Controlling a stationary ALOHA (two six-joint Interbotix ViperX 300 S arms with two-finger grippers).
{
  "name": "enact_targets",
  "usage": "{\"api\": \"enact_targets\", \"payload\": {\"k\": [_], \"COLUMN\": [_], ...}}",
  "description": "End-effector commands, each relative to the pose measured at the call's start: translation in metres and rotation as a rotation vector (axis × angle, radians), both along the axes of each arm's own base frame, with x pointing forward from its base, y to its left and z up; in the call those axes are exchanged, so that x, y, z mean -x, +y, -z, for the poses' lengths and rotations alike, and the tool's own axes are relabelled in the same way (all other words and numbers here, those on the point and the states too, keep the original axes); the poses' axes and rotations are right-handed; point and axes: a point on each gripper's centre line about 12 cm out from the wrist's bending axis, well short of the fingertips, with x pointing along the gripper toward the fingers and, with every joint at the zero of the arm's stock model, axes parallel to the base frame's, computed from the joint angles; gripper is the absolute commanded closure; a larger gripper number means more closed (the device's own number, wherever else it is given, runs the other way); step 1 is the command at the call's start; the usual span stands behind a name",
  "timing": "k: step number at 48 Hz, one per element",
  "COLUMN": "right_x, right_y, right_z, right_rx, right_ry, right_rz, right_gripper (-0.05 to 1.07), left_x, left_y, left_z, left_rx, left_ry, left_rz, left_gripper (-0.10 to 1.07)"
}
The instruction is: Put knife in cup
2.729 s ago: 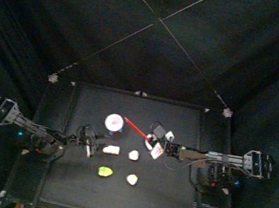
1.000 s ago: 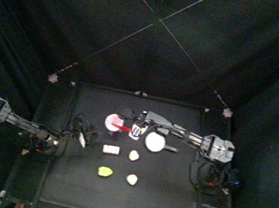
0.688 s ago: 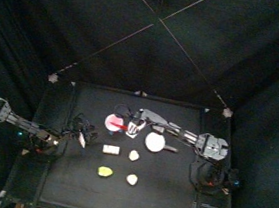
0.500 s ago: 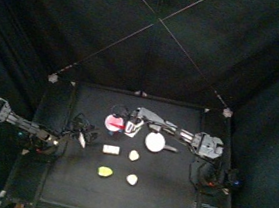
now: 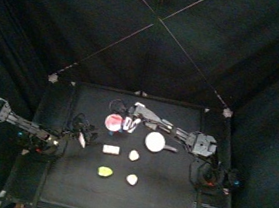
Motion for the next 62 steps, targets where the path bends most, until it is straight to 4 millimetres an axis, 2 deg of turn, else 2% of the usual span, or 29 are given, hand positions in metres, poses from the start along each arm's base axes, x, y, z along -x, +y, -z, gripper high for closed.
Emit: {"api": "enact_targets", "payload": {"k": [1,12,21,35,62], "right_x": [0.001,-0.002,0.004,0.002,0.0], "right_y": [0.002,0.004,0.007,0.006,0.009], "right_z": [-0.023,-0.022,-0.033,-0.049,-0.017], "right_rx": [0.005,-0.012,-0.012,-0.002,-0.078], "right_ry": [-0.059,-0.056,-0.059,-0.106,-0.029], "right_rz": [-0.004,-0.013,-0.007,-0.002,-0.013], "right_gripper": [0.52,0.52,0.52,0.52,0.52], "left_x": [-0.003,-0.002,-0.002,-0.002,-0.002], "left_y": [-0.001,-0.001,-0.001,-0.001,-0.001], "left_z": [-0.005,-0.003,-0.003,-0.003,-0.003], "left_rx": [-0.007,-0.006,-0.006,-0.006,-0.008], "left_ry": [-0.015,-0.01,-0.01,-0.01,-0.007], "left_rz": [0.003,0.004,0.004,0.004,0.004], "left_gripper": [0.18,0.18,0.18,0.18,0.18]}}
